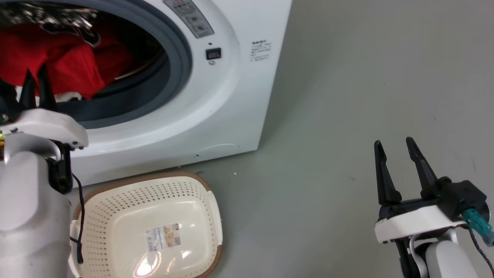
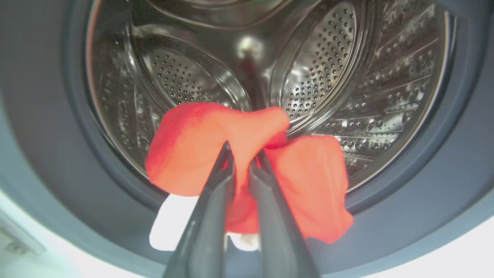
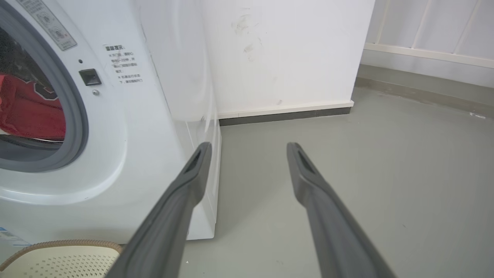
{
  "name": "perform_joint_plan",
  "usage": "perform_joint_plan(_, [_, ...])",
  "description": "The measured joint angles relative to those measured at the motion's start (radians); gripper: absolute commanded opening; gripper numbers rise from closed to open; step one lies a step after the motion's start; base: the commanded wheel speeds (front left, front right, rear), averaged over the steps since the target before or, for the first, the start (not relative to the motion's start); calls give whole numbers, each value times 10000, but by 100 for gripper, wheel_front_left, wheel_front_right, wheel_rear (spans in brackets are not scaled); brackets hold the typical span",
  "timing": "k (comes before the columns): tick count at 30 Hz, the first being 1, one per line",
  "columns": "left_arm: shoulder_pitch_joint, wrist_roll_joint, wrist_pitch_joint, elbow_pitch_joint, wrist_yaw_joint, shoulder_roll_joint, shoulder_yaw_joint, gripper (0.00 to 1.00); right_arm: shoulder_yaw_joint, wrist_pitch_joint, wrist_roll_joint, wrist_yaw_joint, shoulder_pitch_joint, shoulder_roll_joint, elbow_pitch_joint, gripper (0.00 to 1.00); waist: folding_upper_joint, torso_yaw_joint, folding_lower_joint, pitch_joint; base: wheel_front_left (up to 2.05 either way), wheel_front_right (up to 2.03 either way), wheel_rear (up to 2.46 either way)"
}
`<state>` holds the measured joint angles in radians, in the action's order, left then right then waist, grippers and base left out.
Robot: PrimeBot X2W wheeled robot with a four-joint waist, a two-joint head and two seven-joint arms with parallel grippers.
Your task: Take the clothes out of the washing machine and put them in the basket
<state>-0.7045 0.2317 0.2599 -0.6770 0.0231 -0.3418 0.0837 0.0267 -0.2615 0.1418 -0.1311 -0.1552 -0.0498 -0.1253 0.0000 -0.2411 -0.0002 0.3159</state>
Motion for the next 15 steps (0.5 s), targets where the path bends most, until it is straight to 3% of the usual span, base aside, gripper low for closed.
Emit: perform_joint_plan(15, [3296, -161, 13, 2932, 15, 1229, -380, 0, 27, 702, -364, 0, 920, 0, 510, 100, 0, 1460, 0, -1724, 0, 0, 0])
